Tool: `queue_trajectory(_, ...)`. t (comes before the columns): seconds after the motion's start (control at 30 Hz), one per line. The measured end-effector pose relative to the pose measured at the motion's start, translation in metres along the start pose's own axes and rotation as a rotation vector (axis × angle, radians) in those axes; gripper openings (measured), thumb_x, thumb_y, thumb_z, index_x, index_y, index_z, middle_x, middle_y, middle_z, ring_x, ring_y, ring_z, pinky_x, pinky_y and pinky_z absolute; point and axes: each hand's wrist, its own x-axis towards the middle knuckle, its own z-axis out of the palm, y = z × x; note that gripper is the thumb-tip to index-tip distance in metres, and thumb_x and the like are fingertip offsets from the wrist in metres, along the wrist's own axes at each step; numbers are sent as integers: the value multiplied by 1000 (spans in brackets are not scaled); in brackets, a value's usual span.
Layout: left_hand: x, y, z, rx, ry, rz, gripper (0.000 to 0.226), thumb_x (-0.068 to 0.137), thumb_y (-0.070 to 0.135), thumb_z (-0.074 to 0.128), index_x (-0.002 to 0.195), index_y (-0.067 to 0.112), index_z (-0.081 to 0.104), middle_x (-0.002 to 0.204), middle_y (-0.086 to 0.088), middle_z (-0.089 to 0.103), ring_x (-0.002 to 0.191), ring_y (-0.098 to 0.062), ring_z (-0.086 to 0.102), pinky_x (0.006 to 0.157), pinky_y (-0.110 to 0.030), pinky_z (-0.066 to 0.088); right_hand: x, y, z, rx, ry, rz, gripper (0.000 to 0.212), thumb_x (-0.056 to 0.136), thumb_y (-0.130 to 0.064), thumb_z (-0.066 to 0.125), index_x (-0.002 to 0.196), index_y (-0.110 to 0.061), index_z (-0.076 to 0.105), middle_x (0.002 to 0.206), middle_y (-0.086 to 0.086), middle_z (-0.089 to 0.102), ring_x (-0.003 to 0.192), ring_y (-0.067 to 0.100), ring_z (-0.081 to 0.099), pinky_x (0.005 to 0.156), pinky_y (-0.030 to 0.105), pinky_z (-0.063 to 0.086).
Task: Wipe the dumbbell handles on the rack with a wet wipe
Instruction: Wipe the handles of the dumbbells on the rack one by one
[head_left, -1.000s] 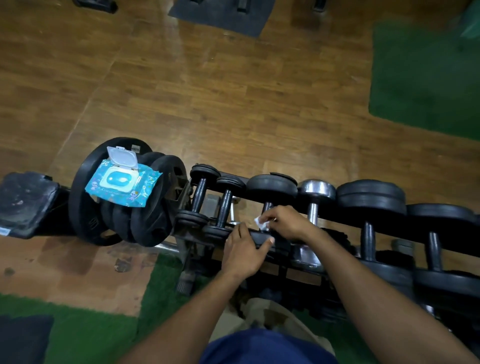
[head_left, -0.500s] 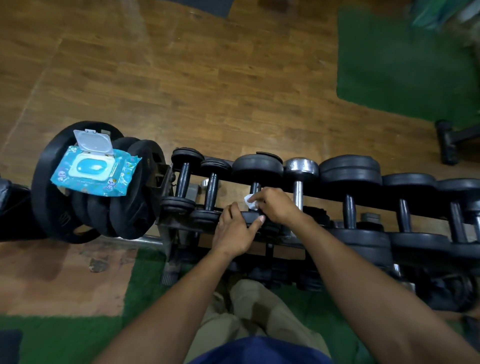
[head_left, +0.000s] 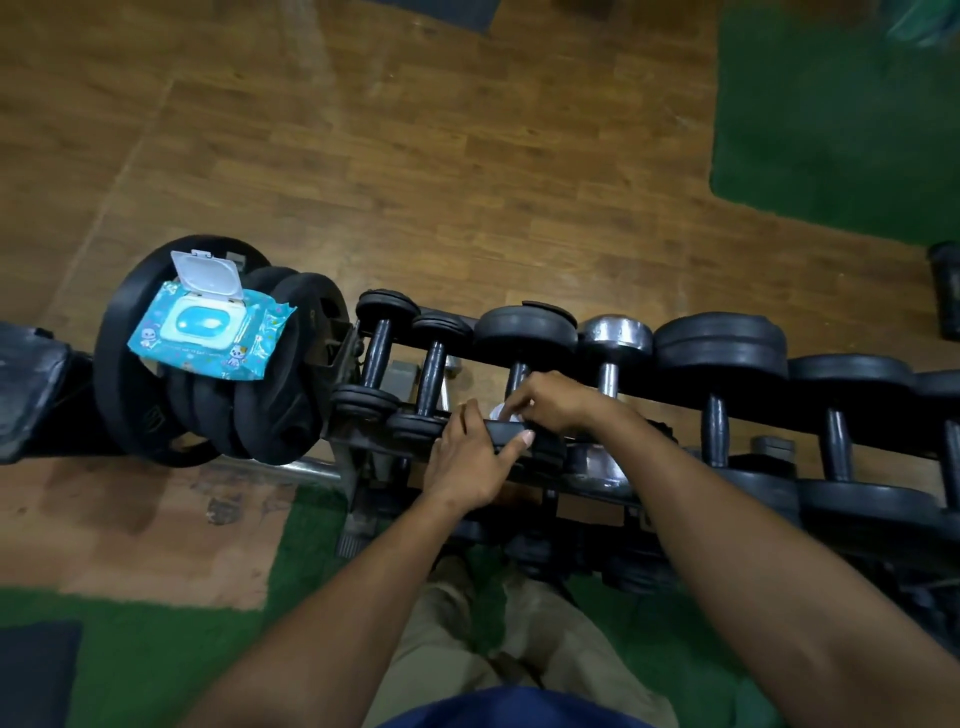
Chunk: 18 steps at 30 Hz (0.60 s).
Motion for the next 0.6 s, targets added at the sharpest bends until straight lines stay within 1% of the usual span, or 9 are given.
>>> queue_trajectory(0.07, -4, 4, 3, -4, 12, -24, 103, 91, 79, 40, 163, 15, 2, 171, -6, 5, 156, -28, 12, 124, -50, 19, 1, 5, -4, 18, 89, 3, 33, 93, -6, 58, 113, -25, 77, 123, -2, 72, 114, 20, 65, 93, 33, 52)
queue_trajectory(0.13, -8, 7, 8, -19, 40, -52, 102, 92, 78, 38, 163, 16, -2, 172, -5, 0, 157, -26, 7, 126, -48, 12, 3, 10, -4, 11, 183, -7, 31, 94, -9, 58, 115, -25, 76, 130, -1, 69, 118, 21, 64, 94, 37, 53)
queue_trajectory(0.17, -10, 9, 11, -26, 60, -69, 101, 93, 77, 37, 163, 16, -2, 172, -5, -1, 157, -25, 5, 126, -47, 9, 3, 11, -3, 1, 170, -28, 31, 95, -9, 59, 116, -24, 76, 130, -2, 68, 118, 21, 63, 94, 35, 53)
queue_trajectory(0.3, -17, 24, 23, -76, 140, -145, 93, 99, 68, 37, 162, 13, -4, 171, -10, -5, 157, -24, -2, 127, -45, 3, 2, 17, -4, -26, -75, -139, 30, 95, -8, 60, 116, -20, 76, 119, -4, 73, 106, 13, 65, 79, 21, 41)
queue_trajectory(0.37, -17, 33, 26, -97, 164, -192, 94, 100, 64, 40, 162, 10, -5, 171, -11, -7, 157, -24, -5, 127, -44, 2, 2, 22, -7, -7, -107, -147, 30, 94, -7, 60, 114, -22, 77, 115, -6, 74, 103, 9, 65, 80, 20, 41)
queue_trajectory(0.43, -15, 38, 26, -112, 163, -234, 101, 97, 67, 45, 162, 10, -6, 171, -9, -8, 157, -23, -7, 127, -43, 2, 4, 27, -9, 12, -34, -146, 32, 93, -7, 60, 112, -26, 77, 115, -5, 74, 108, 13, 67, 87, 26, 49)
queue_trajectory(0.5, -14, 42, 28, -96, 172, -250, 110, 91, 74, 48, 162, 10, -7, 171, -8, -8, 157, -22, -8, 126, -43, 2, 7, 34, -10, -13, 124, -139, 31, 95, -12, 58, 117, -26, 75, 122, -1, 71, 113, 20, 65, 88, 35, 53)
queue_trajectory(0.53, -14, 42, 29, -71, 189, -242, 113, 90, 77, 48, 162, 10, -7, 171, -8, -7, 157, -22, -8, 126, -44, 2, 8, 35, -9, -14, 202, -118, 31, 97, -15, 56, 121, -26, 73, 127, 2, 68, 115, 23, 64, 86, 36, 52)
queue_trajectory(0.6, -15, 43, 32, -11, 237, -230, 114, 88, 80, 44, 162, 9, -5, 171, -9, -5, 157, -22, -8, 126, -45, 1, 10, 39, -9, 16, 307, -99, 33, 98, -16, 53, 125, -25, 71, 131, 4, 65, 117, 25, 62, 83, 32, 49)
